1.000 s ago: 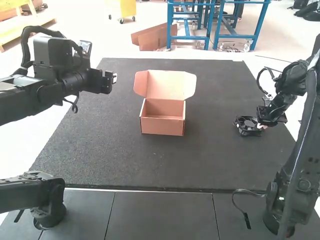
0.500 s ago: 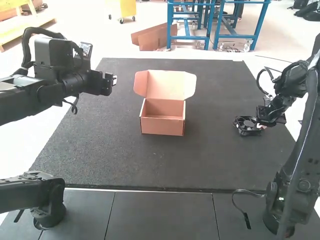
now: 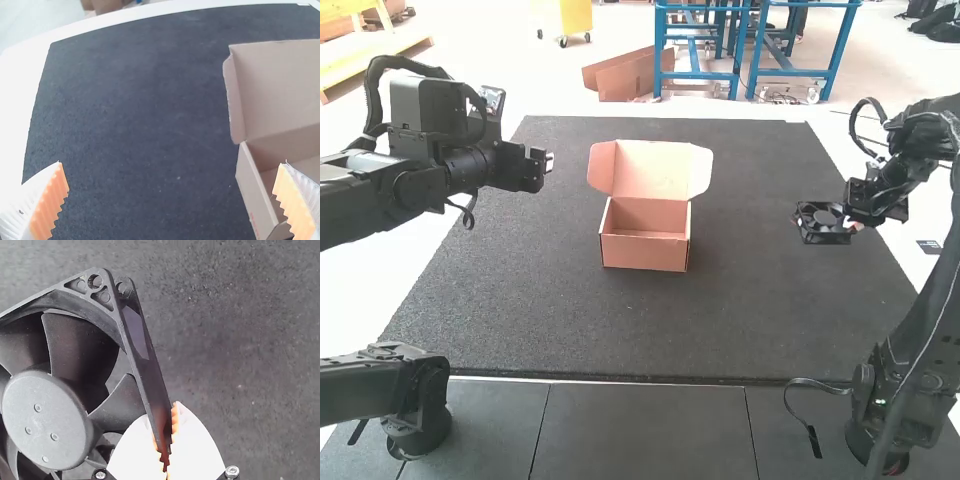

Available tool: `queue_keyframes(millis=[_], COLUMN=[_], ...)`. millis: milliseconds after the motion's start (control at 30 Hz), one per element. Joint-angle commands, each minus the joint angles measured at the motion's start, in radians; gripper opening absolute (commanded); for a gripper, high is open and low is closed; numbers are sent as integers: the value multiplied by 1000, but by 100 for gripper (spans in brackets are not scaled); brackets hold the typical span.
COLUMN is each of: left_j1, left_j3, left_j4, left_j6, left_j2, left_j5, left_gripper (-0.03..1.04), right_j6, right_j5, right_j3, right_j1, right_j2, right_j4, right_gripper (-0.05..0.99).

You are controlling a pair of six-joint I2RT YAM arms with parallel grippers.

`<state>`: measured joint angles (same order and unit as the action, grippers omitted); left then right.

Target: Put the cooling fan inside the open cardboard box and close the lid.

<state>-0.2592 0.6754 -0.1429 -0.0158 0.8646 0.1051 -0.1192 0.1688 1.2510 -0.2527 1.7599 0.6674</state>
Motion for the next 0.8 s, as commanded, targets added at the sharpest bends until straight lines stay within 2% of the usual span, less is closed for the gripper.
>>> queue_keyframes(millis=[0,100,133,200,300,433,600,767], left_j1=[11,11,11,9,8,6,6,6], left_j3=[-16,-28,-31,-42,-50,-56,-62,-65], left_j4=[5,11,12,19,25,28,34,35], left_j6=[-4,-4,-4,-4,-4,-4,-6,-6], left_j2=[-13,-13,-12,-13,-12,-12,-12,-12], left_j5=[10,10,10,10,10,10,10,10], left_gripper=[97,97,97,97,97,97,97,97], right_j6=[27,9,18,124,202,274,409,532], right_j5=[35,107,113,89,90,141,147,182], right_j3=[19,1,-4,-21,-55,-78,-82,-84], right_j1=[-2,3,4,9,13,49,151,285], right_j2=[-94,-188,-227,-303,-389,-458,-508,-514], right_j4=[37,83,89,104,86,130,181,228], right_gripper=[-2,-2,-2,-2,-2,-2,-2,-2])
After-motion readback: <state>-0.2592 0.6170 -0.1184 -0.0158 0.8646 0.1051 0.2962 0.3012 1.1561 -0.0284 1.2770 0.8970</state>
